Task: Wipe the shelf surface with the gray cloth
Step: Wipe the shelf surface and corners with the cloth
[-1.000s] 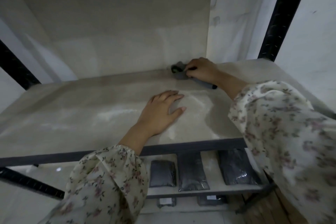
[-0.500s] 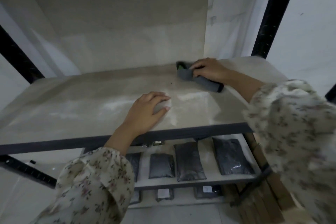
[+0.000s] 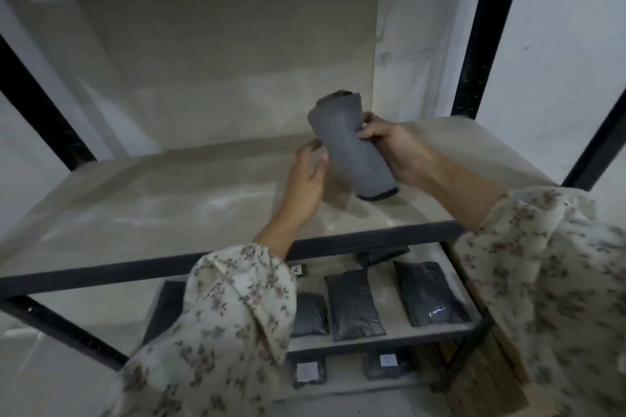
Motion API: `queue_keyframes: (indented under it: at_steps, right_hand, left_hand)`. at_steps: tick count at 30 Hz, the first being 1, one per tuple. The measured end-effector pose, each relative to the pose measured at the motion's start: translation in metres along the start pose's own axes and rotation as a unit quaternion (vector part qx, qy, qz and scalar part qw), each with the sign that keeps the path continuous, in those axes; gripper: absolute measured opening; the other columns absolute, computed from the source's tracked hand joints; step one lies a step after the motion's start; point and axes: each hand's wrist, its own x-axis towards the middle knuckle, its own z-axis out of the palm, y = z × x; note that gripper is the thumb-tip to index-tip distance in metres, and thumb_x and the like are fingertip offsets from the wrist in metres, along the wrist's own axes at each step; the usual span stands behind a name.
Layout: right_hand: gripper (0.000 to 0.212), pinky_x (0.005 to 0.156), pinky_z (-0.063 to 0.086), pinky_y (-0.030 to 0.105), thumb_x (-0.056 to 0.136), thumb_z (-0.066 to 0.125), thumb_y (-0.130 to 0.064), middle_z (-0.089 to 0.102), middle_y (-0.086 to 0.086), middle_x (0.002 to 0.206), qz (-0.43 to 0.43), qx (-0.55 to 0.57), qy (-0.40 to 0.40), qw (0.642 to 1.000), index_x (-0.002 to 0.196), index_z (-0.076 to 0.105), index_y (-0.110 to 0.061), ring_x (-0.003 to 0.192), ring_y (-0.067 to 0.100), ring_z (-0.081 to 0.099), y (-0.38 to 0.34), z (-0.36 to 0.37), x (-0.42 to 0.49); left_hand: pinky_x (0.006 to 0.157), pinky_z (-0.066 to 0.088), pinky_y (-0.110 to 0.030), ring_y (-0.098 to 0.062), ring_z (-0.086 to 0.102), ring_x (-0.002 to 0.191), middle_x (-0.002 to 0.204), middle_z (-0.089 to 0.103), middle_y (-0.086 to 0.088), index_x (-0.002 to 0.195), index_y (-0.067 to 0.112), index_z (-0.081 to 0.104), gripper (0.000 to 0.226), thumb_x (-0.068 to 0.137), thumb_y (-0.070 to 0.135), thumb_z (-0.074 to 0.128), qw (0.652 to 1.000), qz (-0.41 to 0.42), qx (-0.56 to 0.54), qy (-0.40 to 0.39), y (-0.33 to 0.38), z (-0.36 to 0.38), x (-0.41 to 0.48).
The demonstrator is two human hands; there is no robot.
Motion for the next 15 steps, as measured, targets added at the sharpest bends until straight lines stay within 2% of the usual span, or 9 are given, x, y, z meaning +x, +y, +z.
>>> queue_keyframes:
  at_steps: [2, 4, 6, 8, 9, 11, 13, 14, 15]
  right_hand:
    - [0.009, 0.069, 0.053, 0.031, 0.090, 0.047, -0.005, 0.066, 0.005, 0.083, -0.007, 0.071, 0.018, 0.997, 0.089, 0.051, -0.013, 0.075, 0.018, 0.066, 0.006, 0.010, 0.004]
    - [0.009, 0.072, 0.049, 0.031, 0.090, 0.053, -0.010, 0.063, 0.004, 0.084, -0.042, 0.016, 0.069, 0.997, 0.086, 0.051, -0.018, 0.078, 0.018, 0.060, 0.009, 0.018, 0.009]
    - [0.018, 0.063, 0.043, 0.020, 0.089, 0.059, -0.013, 0.055, 0.002, 0.077, -0.063, -0.087, 0.135, 0.985, 0.078, 0.046, -0.020, 0.069, 0.015, 0.052, 0.009, 0.019, 0.011]
    - [0.026, 0.051, 0.037, 0.009, 0.084, 0.066, -0.017, 0.046, 0.000, 0.080, -0.073, -0.212, 0.190, 0.956, 0.076, 0.042, -0.019, 0.066, 0.008, 0.045, 0.006, 0.010, 0.007]
    - [0.027, 0.053, 0.035, 0.009, 0.081, 0.070, -0.020, 0.042, 0.000, 0.085, -0.080, -0.286, 0.202, 0.933, 0.080, 0.043, -0.017, 0.070, 0.007, 0.043, 0.006, 0.003, 0.003]
    - [0.030, 0.062, 0.033, 0.014, 0.080, 0.071, -0.028, 0.039, 0.002, 0.095, -0.093, -0.421, 0.205, 0.879, 0.089, 0.046, -0.014, 0.082, 0.013, 0.044, 0.008, -0.018, -0.007]
    - [0.023, 0.076, 0.039, 0.026, 0.086, 0.062, -0.035, 0.045, 0.006, 0.099, -0.089, -0.529, 0.192, 0.822, 0.091, 0.051, -0.015, 0.096, 0.025, 0.049, 0.015, -0.044, -0.018]
    - [0.021, 0.085, 0.039, 0.034, 0.089, 0.056, -0.037, 0.048, 0.007, 0.103, -0.069, -0.581, 0.182, 0.790, 0.094, 0.053, -0.017, 0.103, 0.028, 0.049, 0.021, -0.056, -0.025]
    - [0.023, 0.093, 0.036, 0.039, 0.091, 0.051, -0.040, 0.050, 0.008, 0.109, -0.044, -0.627, 0.168, 0.759, 0.099, 0.055, -0.018, 0.109, 0.029, 0.047, 0.027, -0.066, -0.032]
  left_hand:
    - [0.102, 0.042, -0.024, -0.017, 0.049, 0.121, 0.132, 0.051, -0.006, 0.135, 0.009, 0.039, 0.041, 0.101, 0.030, 0.032, 0.977, -0.075, -0.201, 0.010, 0.024, 0.018, 0.005]
    - [0.092, 0.050, -0.033, -0.021, 0.061, 0.104, 0.112, 0.065, -0.008, 0.125, 0.007, 0.053, 0.053, 0.097, 0.046, 0.030, 0.925, -0.161, -0.342, 0.024, 0.037, 0.023, 0.004]
    - [0.077, 0.056, -0.031, -0.017, 0.069, 0.083, 0.090, 0.073, -0.005, 0.105, 0.011, 0.065, 0.056, 0.091, 0.056, 0.036, 0.886, -0.215, -0.410, -0.001, 0.035, 0.016, 0.008]
    - [0.080, 0.056, -0.032, -0.018, 0.070, 0.083, 0.091, 0.074, -0.006, 0.102, 0.010, 0.066, 0.050, 0.085, 0.054, 0.052, 0.870, -0.221, -0.437, -0.055, 0.035, 0.007, 0.011]
    - [0.081, 0.056, -0.031, -0.018, 0.070, 0.084, 0.094, 0.073, -0.007, 0.106, 0.007, 0.065, 0.052, 0.079, 0.051, 0.061, 0.872, -0.221, -0.431, -0.078, 0.036, 0.003, 0.013]
    - [0.077, 0.055, -0.024, -0.017, 0.067, 0.089, 0.109, 0.069, -0.009, 0.123, 0.006, 0.054, 0.063, 0.073, 0.040, 0.072, 0.917, -0.192, -0.344, -0.063, 0.039, -0.005, 0.024]
    - [0.079, 0.049, -0.019, -0.018, 0.057, 0.108, 0.131, 0.055, -0.008, 0.137, 0.013, 0.039, 0.061, 0.084, 0.031, 0.064, 0.991, -0.093, -0.097, -0.018, 0.035, -0.016, 0.041]
    - [0.084, 0.047, -0.024, -0.022, 0.053, 0.115, 0.135, 0.052, -0.008, 0.140, 0.017, 0.034, 0.061, 0.088, 0.034, 0.060, 0.997, -0.042, 0.063, -0.009, 0.032, -0.022, 0.047]
    - [0.089, 0.045, -0.030, -0.027, 0.051, 0.118, 0.135, 0.051, -0.010, 0.142, 0.022, 0.030, 0.062, 0.089, 0.041, 0.056, 0.975, -0.010, 0.218, -0.026, 0.026, -0.028, 0.054]
